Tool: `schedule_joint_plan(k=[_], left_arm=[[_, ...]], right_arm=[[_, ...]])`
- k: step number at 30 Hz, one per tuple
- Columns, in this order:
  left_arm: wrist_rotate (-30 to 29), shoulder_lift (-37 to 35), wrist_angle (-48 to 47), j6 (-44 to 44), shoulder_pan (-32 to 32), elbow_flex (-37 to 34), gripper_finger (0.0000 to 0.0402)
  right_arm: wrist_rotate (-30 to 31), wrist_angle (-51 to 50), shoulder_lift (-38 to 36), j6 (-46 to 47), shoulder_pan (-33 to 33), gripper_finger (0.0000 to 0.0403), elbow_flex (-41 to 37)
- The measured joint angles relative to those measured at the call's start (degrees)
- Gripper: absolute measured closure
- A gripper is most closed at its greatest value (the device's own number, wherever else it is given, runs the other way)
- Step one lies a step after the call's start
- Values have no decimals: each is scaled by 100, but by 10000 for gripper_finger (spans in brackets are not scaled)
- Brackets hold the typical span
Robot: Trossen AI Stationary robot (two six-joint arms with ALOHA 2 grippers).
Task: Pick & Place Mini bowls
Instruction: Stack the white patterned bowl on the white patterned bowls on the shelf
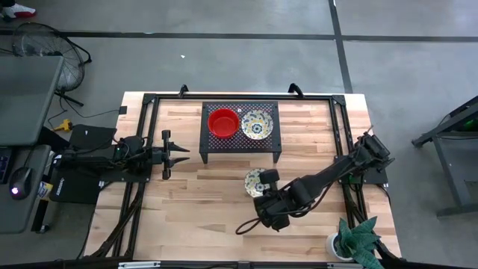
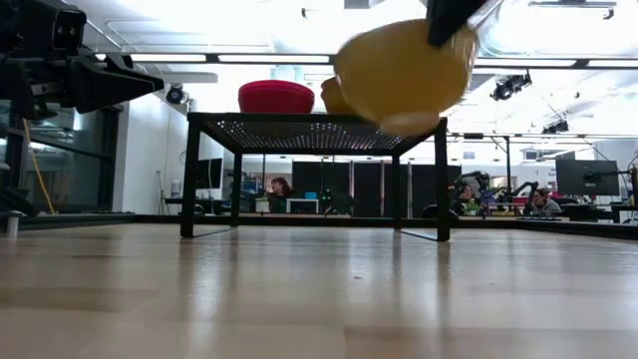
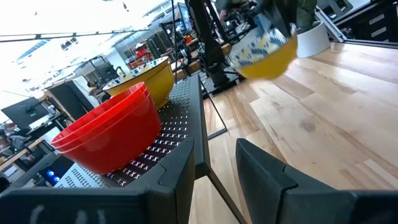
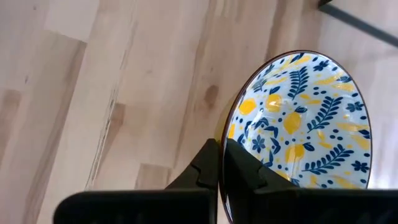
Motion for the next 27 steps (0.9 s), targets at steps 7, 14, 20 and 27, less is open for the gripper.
schedule_joint_plan(k=[7, 14, 20, 27], left_arm=[[0, -1, -1, 0, 0, 0, 289], [0, -2, 0, 0, 0, 0, 289], [0, 0, -1, 0, 1, 0, 289], [0, -2, 0, 0, 1, 0, 289]], right_arm=[[413, -918, 0, -20, 0, 402, 906], [656, -1524, 2, -63, -105, 403, 1592], [887, -1905, 2, -233, -329, 403, 2072], [1116, -2058, 2, -770, -667, 403, 2462]])
